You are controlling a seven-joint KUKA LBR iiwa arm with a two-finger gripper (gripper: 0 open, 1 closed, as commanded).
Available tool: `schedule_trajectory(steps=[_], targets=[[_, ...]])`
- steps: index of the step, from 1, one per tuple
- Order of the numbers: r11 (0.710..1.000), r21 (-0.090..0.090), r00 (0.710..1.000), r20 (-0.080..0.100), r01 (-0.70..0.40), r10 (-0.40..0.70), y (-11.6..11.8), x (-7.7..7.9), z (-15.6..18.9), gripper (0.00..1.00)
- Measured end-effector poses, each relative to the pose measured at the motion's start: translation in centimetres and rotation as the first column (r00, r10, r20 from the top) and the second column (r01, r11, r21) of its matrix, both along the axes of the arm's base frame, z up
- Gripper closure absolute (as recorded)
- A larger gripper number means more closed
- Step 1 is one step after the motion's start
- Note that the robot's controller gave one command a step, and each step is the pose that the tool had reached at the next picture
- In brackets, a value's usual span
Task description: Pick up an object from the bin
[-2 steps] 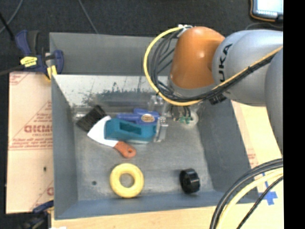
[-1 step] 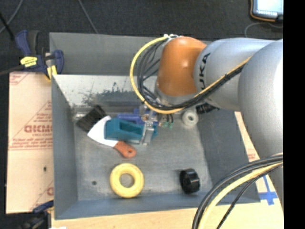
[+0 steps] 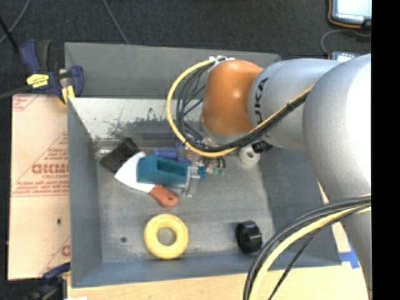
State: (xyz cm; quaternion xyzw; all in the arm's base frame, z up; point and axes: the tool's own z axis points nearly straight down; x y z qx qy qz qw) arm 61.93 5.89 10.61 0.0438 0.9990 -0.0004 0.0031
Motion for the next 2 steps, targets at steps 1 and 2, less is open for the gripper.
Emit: schedule_trajectory(steps=[1,2], targets=[[0.986,0.001,0.986,0.003,0.169,-0.169,2.39,0.45,-3.55,1.00],[0.986,0.001,0.986,0.003,0.168,-0.168,2.39,0.45,-3.55,1.00]])
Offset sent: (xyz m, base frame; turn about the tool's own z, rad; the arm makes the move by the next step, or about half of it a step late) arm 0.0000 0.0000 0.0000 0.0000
